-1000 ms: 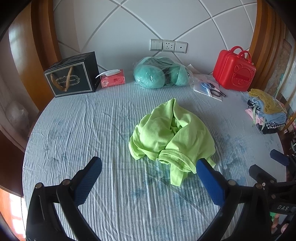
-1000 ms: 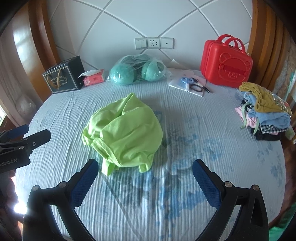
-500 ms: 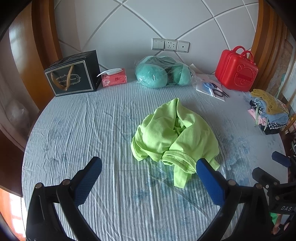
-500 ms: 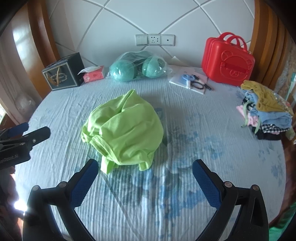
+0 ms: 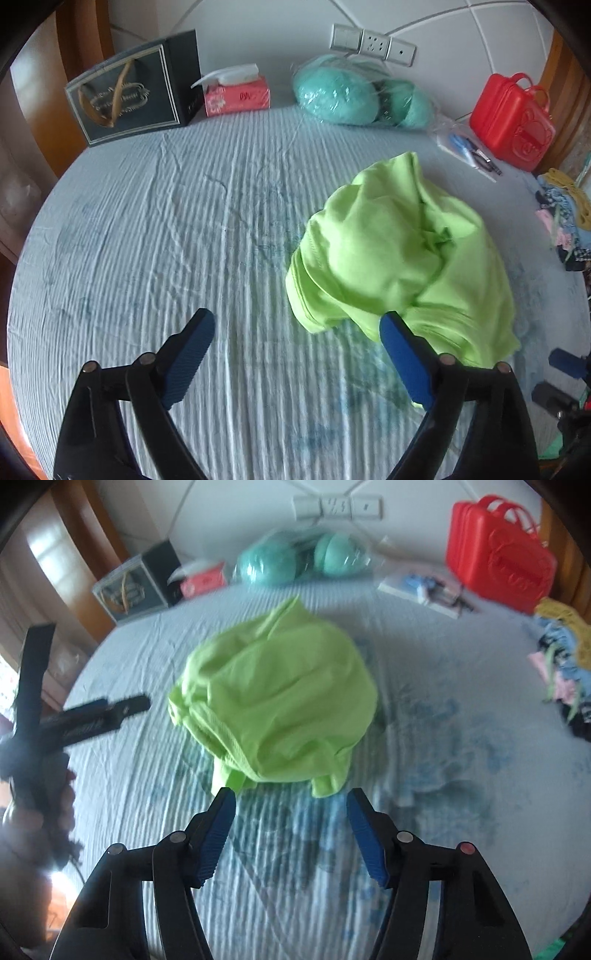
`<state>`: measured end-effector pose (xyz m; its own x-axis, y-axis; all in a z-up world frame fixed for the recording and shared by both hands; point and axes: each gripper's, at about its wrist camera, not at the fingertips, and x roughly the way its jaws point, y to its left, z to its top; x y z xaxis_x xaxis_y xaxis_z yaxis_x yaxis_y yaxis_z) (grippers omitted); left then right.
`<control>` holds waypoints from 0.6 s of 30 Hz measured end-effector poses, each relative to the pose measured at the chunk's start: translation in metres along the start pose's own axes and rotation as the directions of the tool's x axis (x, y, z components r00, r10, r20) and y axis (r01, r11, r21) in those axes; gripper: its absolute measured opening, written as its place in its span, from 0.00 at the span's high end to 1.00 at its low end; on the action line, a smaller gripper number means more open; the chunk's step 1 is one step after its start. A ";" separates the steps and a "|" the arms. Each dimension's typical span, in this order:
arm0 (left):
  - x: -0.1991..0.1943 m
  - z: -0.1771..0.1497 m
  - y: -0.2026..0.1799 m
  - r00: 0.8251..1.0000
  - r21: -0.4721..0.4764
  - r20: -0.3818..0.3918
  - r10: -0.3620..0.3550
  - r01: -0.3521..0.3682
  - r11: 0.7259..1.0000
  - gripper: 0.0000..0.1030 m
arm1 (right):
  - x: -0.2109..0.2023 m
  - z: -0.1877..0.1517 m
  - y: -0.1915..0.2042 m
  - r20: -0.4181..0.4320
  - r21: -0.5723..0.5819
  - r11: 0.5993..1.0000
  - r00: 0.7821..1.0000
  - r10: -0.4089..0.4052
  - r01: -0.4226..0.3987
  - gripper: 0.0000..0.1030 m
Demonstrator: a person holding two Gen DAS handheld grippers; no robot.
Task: Fold clothes
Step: 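Grasp the green T-shirt with both grippers and lift it off the bed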
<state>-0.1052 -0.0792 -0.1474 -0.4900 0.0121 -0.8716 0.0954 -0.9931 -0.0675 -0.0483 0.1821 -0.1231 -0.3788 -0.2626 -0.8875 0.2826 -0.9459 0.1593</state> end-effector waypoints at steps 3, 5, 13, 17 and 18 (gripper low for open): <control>0.025 0.010 -0.003 1.000 0.020 -0.015 -0.017 0.018 1.000 0.12 | 0.019 0.010 0.010 -0.010 -0.031 1.000 1.000 0.003 -0.003 0.38; 0.042 0.016 -0.007 0.999 0.035 -0.030 -0.028 0.029 0.999 0.12 | 0.032 0.017 0.017 -0.017 -0.052 0.999 1.000 0.004 -0.005 0.35; 0.060 0.032 -0.012 0.998 0.049 -0.060 -0.022 0.025 0.998 0.89 | 0.070 0.041 0.025 -0.055 -0.122 0.992 0.998 -0.033 0.026 0.88; 0.021 0.053 0.019 0.997 -0.007 0.053 0.057 -0.057 0.998 0.89 | 0.023 0.062 -0.011 0.080 -0.049 0.996 0.994 -0.070 0.074 0.95; 0.011 0.059 0.030 0.995 -0.025 0.073 0.075 -0.074 0.997 0.90 | 0.000 0.068 -0.026 0.137 -0.020 0.994 0.985 -0.107 0.110 0.95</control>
<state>-0.1582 -0.1155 -0.1302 -0.5431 -0.0711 -0.8366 0.1528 -0.9881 -0.0152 -0.1158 0.1936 -0.0982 -0.5236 -0.1838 -0.8319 0.2566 -0.9651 0.0517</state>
